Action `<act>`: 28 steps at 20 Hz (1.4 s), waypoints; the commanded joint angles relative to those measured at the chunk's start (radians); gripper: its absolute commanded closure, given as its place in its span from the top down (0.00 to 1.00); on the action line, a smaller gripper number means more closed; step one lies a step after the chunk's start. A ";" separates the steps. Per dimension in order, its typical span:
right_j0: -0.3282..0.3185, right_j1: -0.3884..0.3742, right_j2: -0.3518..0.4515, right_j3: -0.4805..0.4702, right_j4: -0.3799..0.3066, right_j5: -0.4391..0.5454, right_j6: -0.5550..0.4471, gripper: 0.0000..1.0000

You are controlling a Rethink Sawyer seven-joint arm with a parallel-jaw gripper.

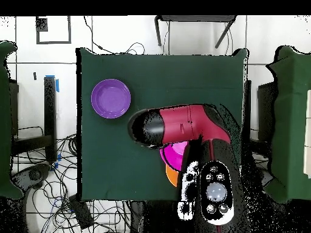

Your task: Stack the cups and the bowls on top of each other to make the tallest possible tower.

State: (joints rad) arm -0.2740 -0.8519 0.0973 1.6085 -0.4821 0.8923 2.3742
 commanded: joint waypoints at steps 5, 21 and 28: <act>0.007 0.044 0.080 -0.039 -0.085 -0.065 -0.164 1.00; -0.006 0.051 0.091 -0.033 -0.079 -0.088 -0.172 1.00; -0.013 0.061 0.103 -0.045 -0.080 -0.096 -0.193 1.00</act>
State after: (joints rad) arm -0.2752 -0.8519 0.0993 1.6010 -0.4819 0.8732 2.3742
